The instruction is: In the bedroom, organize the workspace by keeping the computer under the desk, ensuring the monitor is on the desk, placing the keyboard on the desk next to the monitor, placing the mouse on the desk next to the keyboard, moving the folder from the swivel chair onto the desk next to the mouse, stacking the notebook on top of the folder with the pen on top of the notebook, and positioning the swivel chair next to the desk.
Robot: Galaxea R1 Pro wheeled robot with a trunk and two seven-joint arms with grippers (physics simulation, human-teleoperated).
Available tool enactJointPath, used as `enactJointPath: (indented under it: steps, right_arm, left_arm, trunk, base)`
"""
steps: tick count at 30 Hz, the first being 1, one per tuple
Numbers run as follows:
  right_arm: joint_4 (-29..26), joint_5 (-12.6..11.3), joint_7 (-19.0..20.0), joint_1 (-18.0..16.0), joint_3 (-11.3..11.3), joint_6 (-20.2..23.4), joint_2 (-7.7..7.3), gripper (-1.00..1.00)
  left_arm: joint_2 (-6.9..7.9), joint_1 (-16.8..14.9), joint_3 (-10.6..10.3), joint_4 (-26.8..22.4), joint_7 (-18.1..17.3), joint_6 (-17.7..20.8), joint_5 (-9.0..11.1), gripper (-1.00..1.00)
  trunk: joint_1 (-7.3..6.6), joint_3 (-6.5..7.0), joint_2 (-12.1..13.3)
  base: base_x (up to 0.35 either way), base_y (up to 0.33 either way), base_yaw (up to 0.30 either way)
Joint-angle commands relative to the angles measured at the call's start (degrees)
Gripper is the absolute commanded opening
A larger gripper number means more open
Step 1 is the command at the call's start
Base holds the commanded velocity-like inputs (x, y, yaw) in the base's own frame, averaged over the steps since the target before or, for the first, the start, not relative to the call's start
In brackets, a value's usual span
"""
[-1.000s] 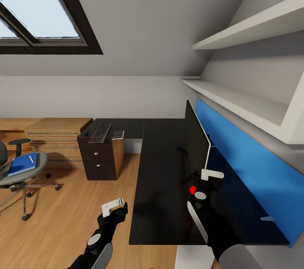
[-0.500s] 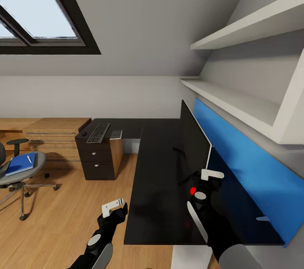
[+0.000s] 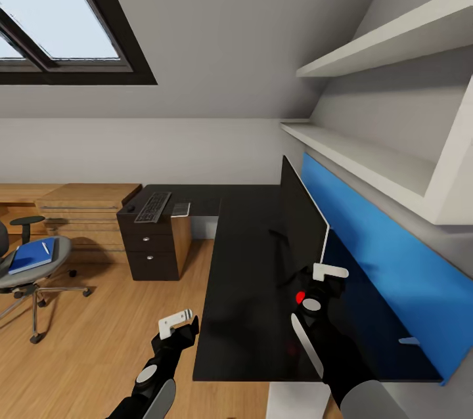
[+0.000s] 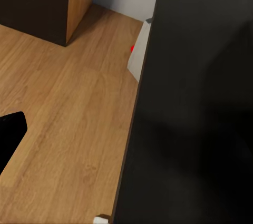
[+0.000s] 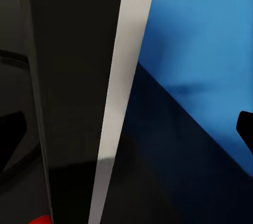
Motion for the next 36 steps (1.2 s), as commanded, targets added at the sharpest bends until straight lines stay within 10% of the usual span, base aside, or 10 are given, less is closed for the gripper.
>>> enactJointPath:
  steps: [1,24,36]
  right_arm:
    - [-0.1,-0.3,-0.4,-0.1,0.2,0.4,-0.04,1.00]
    - [0.0,-0.4,-0.4,-0.1,0.3,-0.9,-0.03,1.00]
    - [0.7,-0.8,-0.1,1.8,0.6,-3.7,0.40,1.00]
  left_arm:
    - [0.06,-0.1,-0.2,-0.1,0.5,0.2,0.2,1.00]
    - [0.08,-0.1,-0.1,0.2,0.5,0.6,0.4,1.00]
    - [0.37,-0.1,0.5,9.2,0.3,0.8,0.4,1.00]
  trunk:
    - [0.02,-0.10,-0.1]
    - [0.02,-0.10,-0.1]
    - [0.02,-0.10,-0.1]
  base:
    - [0.000,0.000,0.000]
    - [-0.237,0.008,0.000]
    - [-0.335,0.123,0.000]
